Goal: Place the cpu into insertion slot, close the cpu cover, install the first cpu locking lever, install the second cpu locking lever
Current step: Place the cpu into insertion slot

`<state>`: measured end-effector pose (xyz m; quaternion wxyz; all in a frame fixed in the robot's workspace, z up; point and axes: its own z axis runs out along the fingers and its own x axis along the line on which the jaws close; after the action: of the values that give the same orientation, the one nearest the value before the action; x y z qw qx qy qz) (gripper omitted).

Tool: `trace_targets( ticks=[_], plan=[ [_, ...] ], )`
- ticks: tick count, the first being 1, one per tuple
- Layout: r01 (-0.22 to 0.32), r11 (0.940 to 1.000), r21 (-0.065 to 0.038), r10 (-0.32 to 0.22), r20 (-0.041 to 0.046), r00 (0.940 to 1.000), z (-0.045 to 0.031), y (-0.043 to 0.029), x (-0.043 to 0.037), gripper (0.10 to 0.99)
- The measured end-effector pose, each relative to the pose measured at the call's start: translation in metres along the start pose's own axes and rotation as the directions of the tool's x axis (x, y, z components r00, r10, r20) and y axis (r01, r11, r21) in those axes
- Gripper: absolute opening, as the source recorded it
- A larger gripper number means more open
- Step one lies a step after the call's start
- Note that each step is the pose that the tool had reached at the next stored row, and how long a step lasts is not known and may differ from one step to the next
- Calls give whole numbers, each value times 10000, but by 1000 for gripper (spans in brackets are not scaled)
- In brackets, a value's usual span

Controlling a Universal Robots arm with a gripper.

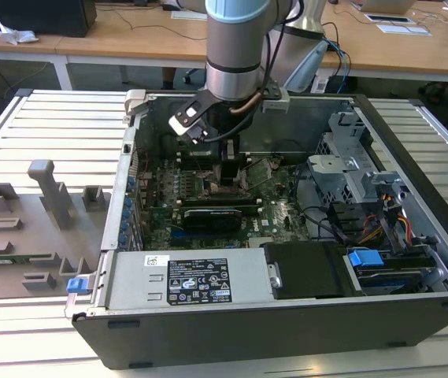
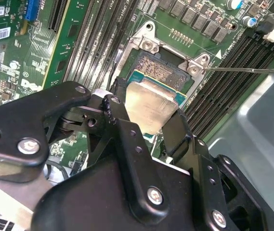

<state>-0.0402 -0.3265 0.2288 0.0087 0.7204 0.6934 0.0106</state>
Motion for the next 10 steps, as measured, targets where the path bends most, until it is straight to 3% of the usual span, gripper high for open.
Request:
trace_targets(
  ticks=[10],
  plan=[
    [0,10000,0,0,0,10000,80,-2,0,541]
  ],
)
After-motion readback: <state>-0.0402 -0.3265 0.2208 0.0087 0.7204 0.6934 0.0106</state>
